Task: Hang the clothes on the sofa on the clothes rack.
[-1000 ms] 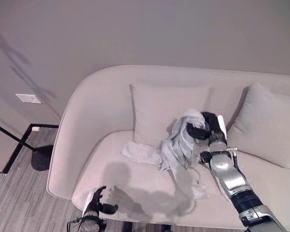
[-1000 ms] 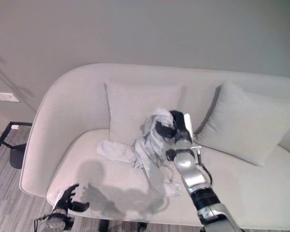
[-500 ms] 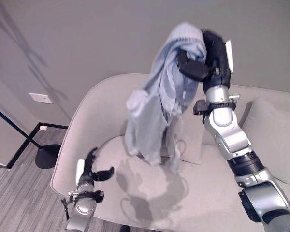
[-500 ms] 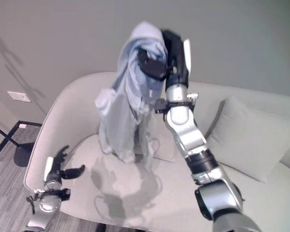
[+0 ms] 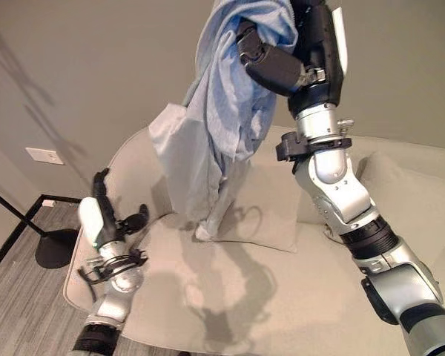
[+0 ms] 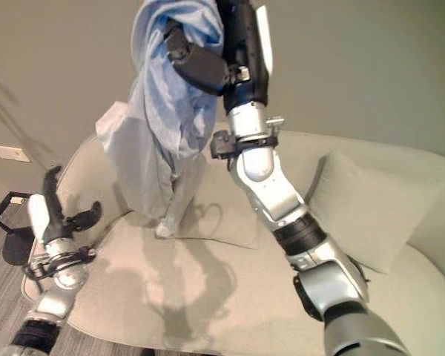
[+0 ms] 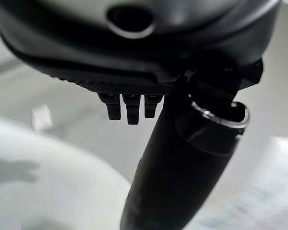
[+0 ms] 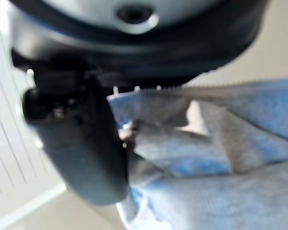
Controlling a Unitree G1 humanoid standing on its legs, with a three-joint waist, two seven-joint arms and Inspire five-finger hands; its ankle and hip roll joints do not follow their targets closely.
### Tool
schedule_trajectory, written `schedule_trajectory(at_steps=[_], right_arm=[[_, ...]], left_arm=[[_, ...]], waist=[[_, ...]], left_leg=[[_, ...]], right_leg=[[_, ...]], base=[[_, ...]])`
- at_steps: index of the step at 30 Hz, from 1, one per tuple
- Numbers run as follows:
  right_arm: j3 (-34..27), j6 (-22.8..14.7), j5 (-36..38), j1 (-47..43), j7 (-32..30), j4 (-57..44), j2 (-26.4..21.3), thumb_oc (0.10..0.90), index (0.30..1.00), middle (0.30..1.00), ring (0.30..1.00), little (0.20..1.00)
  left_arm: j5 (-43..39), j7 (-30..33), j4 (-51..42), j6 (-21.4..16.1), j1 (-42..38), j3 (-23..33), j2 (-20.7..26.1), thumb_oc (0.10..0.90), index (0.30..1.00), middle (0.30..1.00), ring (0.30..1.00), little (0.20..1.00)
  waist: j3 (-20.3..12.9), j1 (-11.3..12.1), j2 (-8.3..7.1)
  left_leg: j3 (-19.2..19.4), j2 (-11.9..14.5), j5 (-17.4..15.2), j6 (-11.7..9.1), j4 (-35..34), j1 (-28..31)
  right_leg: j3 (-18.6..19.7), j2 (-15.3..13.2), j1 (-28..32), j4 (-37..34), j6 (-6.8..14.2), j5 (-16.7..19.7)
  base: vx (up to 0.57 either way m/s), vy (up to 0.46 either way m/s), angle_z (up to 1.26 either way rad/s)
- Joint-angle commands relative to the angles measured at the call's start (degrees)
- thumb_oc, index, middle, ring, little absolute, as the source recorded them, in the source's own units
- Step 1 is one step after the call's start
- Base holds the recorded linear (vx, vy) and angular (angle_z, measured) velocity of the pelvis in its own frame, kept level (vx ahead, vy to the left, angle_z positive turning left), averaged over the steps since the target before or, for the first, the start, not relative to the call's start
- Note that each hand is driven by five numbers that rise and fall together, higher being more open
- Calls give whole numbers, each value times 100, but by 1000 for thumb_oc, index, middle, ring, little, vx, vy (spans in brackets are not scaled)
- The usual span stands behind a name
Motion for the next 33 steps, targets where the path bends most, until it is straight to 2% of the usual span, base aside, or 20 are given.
schedule_trajectory(at_steps=[1, 7, 8, 9, 11, 12, 16, 22, 23, 27, 28, 30, 31, 32, 33], right_arm=[[-127, -795, 427, -1005, 128, -197, 207, 400, 300, 300, 300, 300], [401, -954, 1050, -930, 394, -627, 627, 400, 300, 300, 300, 300], [401, -954, 1050, -932, 394, -629, 620, 400, 300, 300, 300, 300], [495, -974, 1039, -870, 410, -808, 717, 400, 300, 300, 300, 300], [554, -1010, 1009, -791, 401, -944, 826, 400, 300, 300, 300, 300], [583, -1055, 1002, -767, 394, -1012, 841, 400, 300, 300, 300, 300], [568, -1118, 911, -657, 337, -1238, 782, 400, 300, 300, 300, 300], [350, -1123, 715, -319, 202, -1495, 421, 400, 300, 300, 300, 300], [199, -1110, 652, -238, 157, -1510, 297, 400, 300, 300, 300, 300], [-106, -1069, 541, -200, 77, -1492, 71, 400, 300, 300, 300, 300], [-290, -1064, 519, -222, 85, -1444, -66, 400, 300, 300, 300, 300], [-487, -1053, 465, -272, 90, -1394, -264, 400, 300, 300, 300, 300], [-665, -1056, 451, -208, 122, -1372, -400, 400, 300, 300, 300, 300], [-665, -1055, 452, -202, 123, -1374, -394, 400, 300, 300, 300, 300], [-957, -1103, 312, -33, 184, -1397, -681, 400, 300, 300, 300, 300]], left_arm=[[-64, -206, 84, -743, -963, -698, 201, 800, 900, 900, 900, 900], [-614, -353, 1189, -660, -2023, -1662, -556, 800, 900, 900, 900, 900], [-615, -350, 1209, -670, -2038, -1666, -565, 800, 900, 900, 900, 900], [-905, -387, 1444, -671, -2361, -1810, -793, 800, 900, 900, 900, 900], [-972, -340, 1781, -618, -2678, -1888, -985, 800, 900, 900, 900, 900], [-1044, -315, 1987, -601, -2829, -1904, -1057, 400, 300, 300, 300, 300], [-1250, -262, 2209, -562, -2910, -1738, -1098, 400, 300, 300, 300, 300], [-1376, 30, 1575, -523, -2358, -1108, -814, 400, 300, 300, 300, 300], [-1382, 87, 1227, -530, -2010, -806, -671, 400, 300, 300, 300, 300], [-1279, 27, 490, -552, -1192, -332, -399, 400, 300, 300, 300, 300], [-1167, -56, 88, -576, -689, -86, -239, 400, 300, 300, 300, 300], [-1044, -100, -318, -609, -181, 288, -16, 400, 300, 300, 300, 300], [-957, -115, -657, -641, 252, 664, 146, 400, 300, 300, 300, 300], [-956, -119, -676, -631, 270, 671, 148, 400, 300, 300, 300, 300], [-668, -34, -1132, -677, 960, 1331, 397, 400, 300, 300, 300, 300]], waist=[[-706, -26, 3], [-707, -291, 18], [-702, -288, 21], [-696, -365, 37], [-696, -448, 61], [-695, -477, 69], [-680, -558, 106], [-662, -543, 118], [-642, -495, 115], [-606, -381, 97], [-590, -305, 78], [-554, -197, 63], [-505, -95, 47], [-513, -104, 45], [-395, 130, 51]], left_leg=[[188, -19, -445, 101, 12, 37], [259, -44, -458, 102, 12, 50], [258, -44, -459, 102, 12, 50], [268, -55, -457, 104, 12, 46], [311, -61, -470, 105, 12, 47], [333, -63, -472, 104, 12, 49], [411, -54, -503, 104, 12, 86], [476, -15, -543, 99, 12, 134], [465, -1, -540, 91, 12, 136], [407, 36, -521, 68, 12, 144], [369, 55, -499, 54, 12, 120], [307, 91, -464, 32, 12, 90], [250, 99, -376, 21, 12, 21], [245, 99, -375, 20, 12, 18], [108, 135, -291, -3, 12, -112]], right_leg=[[16, -235, 405, 91, 405, -860], [100, -241, 370, 91, 420, -837], [99, -241, 370, 91, 421, -837], [120, -251, 350, 91, 429, -820], [161, -264, 324, 91, 444, -799], [186, -262, 312, 91, 447, -791], [265, -255, 291, 91, 457, -784], [322, -224, 301, 91, 457, -824], [306, -209, 311, 91, 446, -852], [242, -171, 355, 91, 413, -909], [194, -152, 358, 91, 398, -937], [130, -119, 363, 91, 379, -976], [69, -115, 328, 91, 366, -951], [64, -115, 327, 91, 365, -952], [-44, -78, 283, 91, 346, -980]], base=[[-21, 2, -8], [6, 7, -8], [10, 10, -10], [7, 10, -16], [11, 12, -8], [23, 8, -4], [27, 8, -17], [32, -15, -12], [33, -28, -7], [32, -43, 6], [25, -68, 21], [6, -72, 20], [-15, -46, 41], [-6, -68, 43], [37, -57, 30]])
